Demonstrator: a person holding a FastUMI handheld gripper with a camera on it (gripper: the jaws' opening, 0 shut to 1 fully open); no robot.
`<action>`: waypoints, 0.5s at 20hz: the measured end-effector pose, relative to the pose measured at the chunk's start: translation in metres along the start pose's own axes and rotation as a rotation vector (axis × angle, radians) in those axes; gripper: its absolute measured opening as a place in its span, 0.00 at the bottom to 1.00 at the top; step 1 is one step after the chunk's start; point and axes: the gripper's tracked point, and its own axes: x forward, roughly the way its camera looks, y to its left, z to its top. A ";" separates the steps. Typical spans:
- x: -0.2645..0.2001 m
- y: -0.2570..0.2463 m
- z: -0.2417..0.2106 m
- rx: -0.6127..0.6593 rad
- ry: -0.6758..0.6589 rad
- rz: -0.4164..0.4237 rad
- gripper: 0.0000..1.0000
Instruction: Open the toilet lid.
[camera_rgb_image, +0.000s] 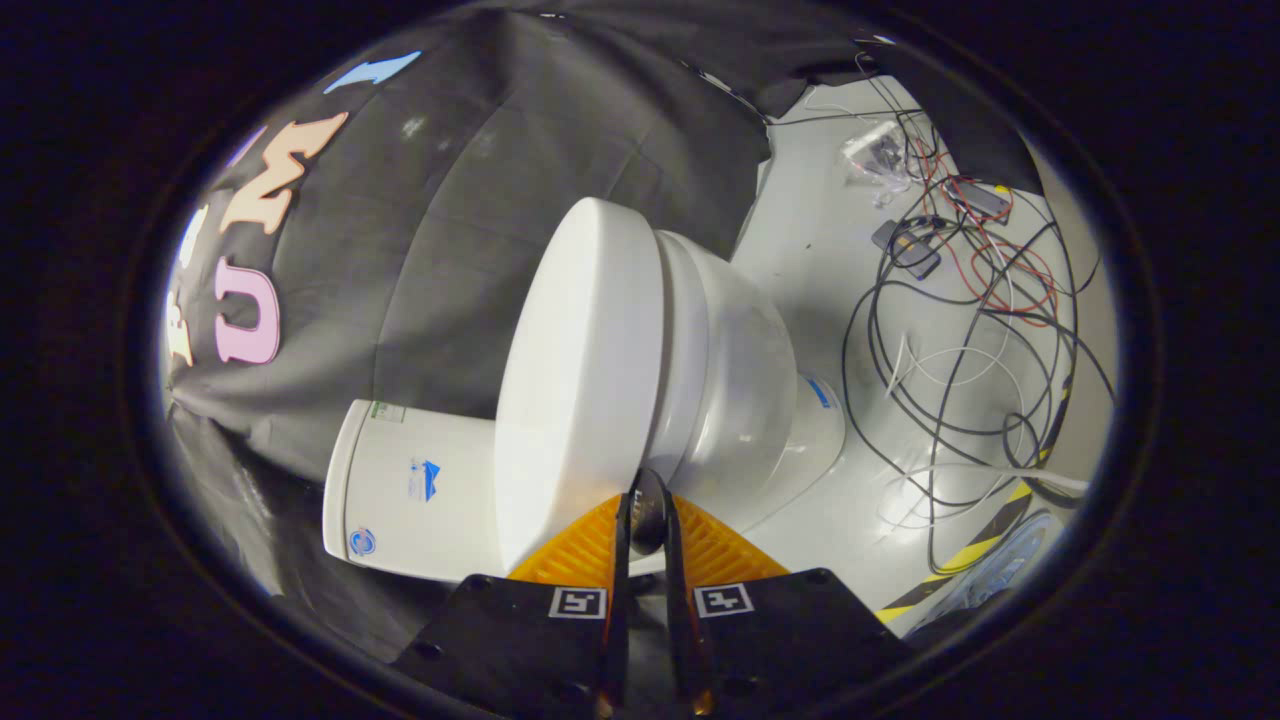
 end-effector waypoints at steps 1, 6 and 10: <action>0.014 0.002 0.015 0.017 -0.027 -0.005 0.18; -0.025 0.000 0.027 0.044 -0.018 -0.063 0.01; -0.036 0.016 0.032 0.000 -0.037 -0.087 0.01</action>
